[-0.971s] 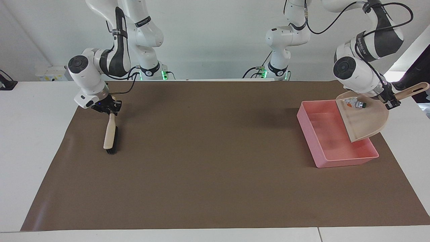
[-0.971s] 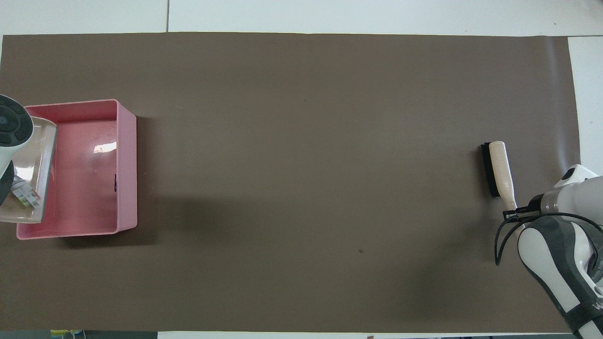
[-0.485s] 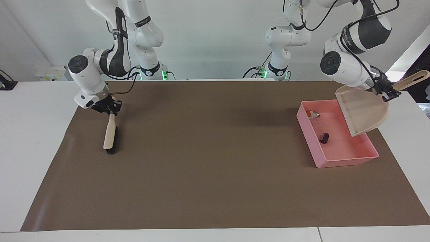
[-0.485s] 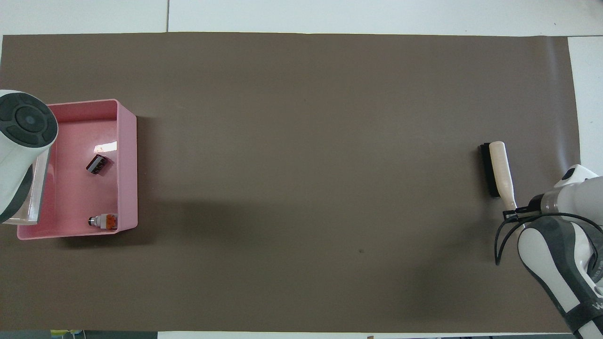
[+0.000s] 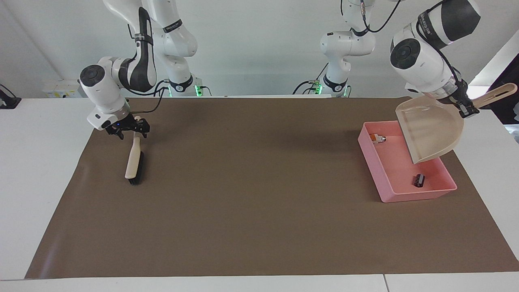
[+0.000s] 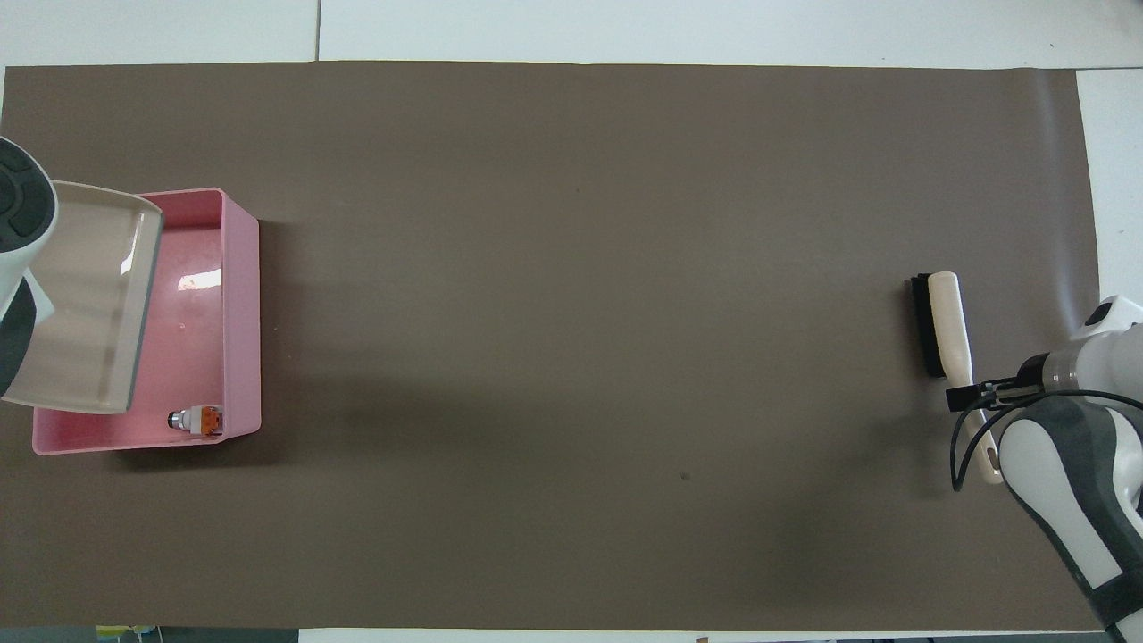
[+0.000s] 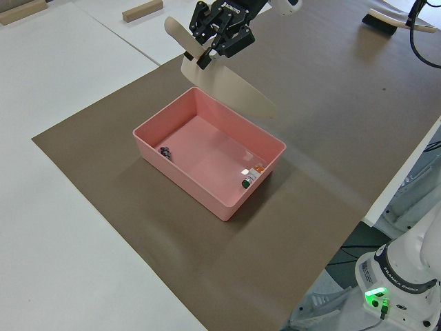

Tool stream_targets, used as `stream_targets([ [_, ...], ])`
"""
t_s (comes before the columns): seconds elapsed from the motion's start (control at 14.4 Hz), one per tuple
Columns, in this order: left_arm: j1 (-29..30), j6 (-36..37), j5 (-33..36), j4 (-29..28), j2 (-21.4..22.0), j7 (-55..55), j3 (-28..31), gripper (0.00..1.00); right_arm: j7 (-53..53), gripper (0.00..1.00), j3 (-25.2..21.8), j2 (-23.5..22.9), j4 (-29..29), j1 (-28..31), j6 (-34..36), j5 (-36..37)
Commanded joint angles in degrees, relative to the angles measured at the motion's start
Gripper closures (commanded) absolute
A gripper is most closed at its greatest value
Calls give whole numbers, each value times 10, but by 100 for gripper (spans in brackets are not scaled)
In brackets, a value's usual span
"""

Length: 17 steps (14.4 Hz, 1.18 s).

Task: Clean e-waste and dump in bin
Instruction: 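Tilt the dustpan over the pink bin with the left gripper, then return the dustpan to the table center while the right gripper releases the brush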

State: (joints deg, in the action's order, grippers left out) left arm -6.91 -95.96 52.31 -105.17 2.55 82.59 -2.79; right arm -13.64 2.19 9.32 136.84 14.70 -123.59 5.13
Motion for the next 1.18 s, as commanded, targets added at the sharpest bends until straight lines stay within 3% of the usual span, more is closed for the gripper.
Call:
stream_targets([
  [0.0,-16,-21,-96,3,-9,11,4,100,43,0,9,5,-96,-26,80,-6],
  [0.28,-106,-27,-170,-12,-55,-59,4,100,98,0,30,6,-220,-34,155,-6],
  [0.62,-211,-45,-250,13,-125,-180,5,100,187,0,35,-34,-409,-50,329,-34],
  [0.76,-244,-34,-279,54,-162,-199,7,100,188,0,15,-60,-485,-68,400,-49],
  [0.83,-262,-16,-281,85,-191,-220,7,100,189,0,-36,-64,-511,-121,424,-43],
  [0.97,-291,6,-281,141,-248,-262,7,100,187,0,-102,-66,-507,-166,419,-44],
  [1.11,-303,-3,-281,146,-261,-296,5,100,183,0,-101,-35,-436,-168,392,-44],
])
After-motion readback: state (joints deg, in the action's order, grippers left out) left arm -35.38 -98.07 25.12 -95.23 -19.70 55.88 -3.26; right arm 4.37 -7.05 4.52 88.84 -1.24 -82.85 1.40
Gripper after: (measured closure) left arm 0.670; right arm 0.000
